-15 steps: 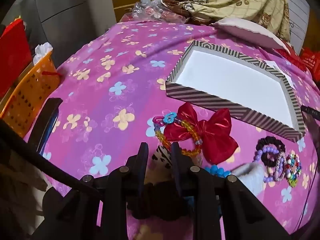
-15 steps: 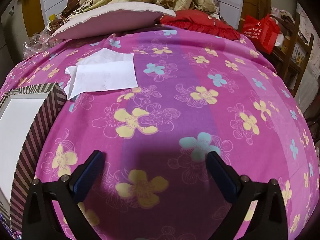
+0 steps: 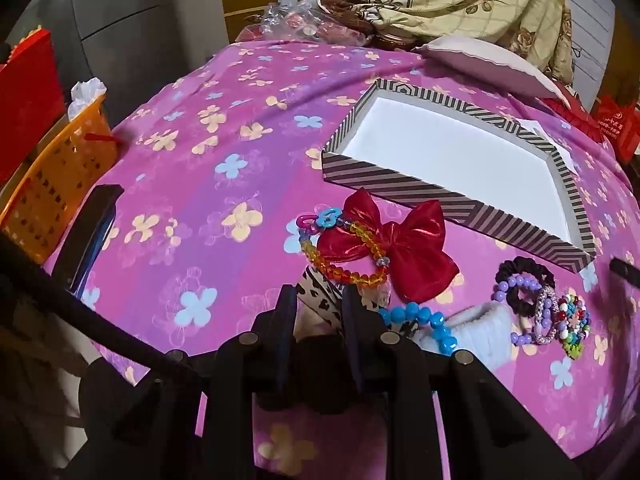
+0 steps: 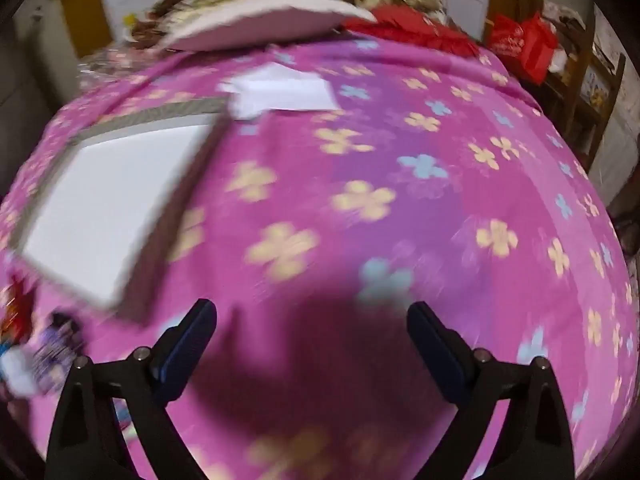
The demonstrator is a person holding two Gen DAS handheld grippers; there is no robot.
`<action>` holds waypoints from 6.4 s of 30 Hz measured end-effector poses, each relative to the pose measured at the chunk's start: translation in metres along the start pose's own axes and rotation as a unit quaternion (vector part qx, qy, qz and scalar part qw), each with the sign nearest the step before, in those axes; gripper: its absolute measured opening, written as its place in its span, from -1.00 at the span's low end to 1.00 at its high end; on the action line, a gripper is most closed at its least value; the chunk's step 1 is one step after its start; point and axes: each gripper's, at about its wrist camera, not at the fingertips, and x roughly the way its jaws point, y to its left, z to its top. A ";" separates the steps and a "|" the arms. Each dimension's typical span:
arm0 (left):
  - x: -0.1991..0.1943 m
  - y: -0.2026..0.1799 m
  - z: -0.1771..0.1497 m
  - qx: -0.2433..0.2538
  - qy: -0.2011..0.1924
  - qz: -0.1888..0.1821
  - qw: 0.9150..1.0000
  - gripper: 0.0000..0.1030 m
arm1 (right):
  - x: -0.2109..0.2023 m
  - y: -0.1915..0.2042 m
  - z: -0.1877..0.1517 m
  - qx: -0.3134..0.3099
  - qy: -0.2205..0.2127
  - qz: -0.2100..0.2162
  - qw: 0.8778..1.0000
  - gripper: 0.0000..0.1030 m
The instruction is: Organize jewelry
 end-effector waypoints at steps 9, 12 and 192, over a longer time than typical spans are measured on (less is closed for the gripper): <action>-0.016 -0.002 -0.008 0.005 -0.009 -0.003 1.000 -0.14 | -0.051 0.109 -0.035 -0.031 -0.019 0.087 0.996 0.91; -0.020 -0.002 -0.011 0.008 -0.012 -0.003 1.000 -0.14 | -0.055 0.135 -0.041 -0.033 -0.019 0.102 0.994 0.91; 0.004 0.061 0.010 -0.134 0.132 -0.198 0.962 -0.37 | -0.034 0.214 -0.069 -0.179 0.018 0.229 0.957 -0.46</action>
